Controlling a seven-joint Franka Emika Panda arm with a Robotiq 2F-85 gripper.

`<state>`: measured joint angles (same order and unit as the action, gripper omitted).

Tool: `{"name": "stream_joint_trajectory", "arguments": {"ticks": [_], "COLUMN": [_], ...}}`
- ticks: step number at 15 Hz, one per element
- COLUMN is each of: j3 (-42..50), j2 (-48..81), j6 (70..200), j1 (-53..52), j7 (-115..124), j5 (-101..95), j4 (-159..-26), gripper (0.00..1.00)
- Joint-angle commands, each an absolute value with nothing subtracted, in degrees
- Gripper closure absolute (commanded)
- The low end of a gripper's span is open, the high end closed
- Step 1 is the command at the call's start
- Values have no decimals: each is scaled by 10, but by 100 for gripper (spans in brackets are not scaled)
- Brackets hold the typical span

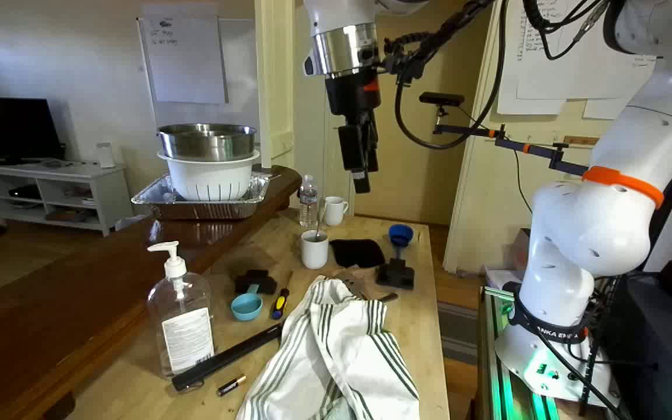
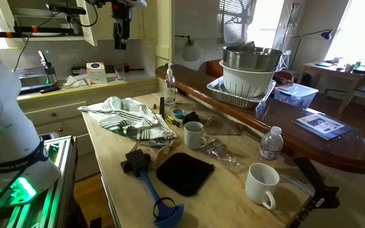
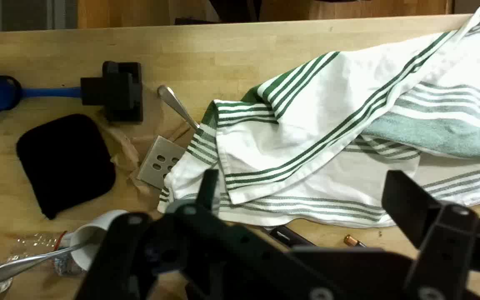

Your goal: Remove the fork from the mug and place it on the counter.

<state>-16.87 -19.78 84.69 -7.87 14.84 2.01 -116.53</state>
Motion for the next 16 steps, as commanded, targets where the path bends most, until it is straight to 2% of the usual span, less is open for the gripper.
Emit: {"name": "stream_joint_trajectory", "arguments": {"ticks": [1, 8, 16], "j3": [-162, -150, -53], "j2": [-196, -213, -273], "j6": [846, 861, 933], "j1": [-87, -85, -76], "j7": [151, 129, -70], "j5": [18, 11, 2], "j4": [-1164, -1169, -1175], "gripper": [0, 0, 0]}}
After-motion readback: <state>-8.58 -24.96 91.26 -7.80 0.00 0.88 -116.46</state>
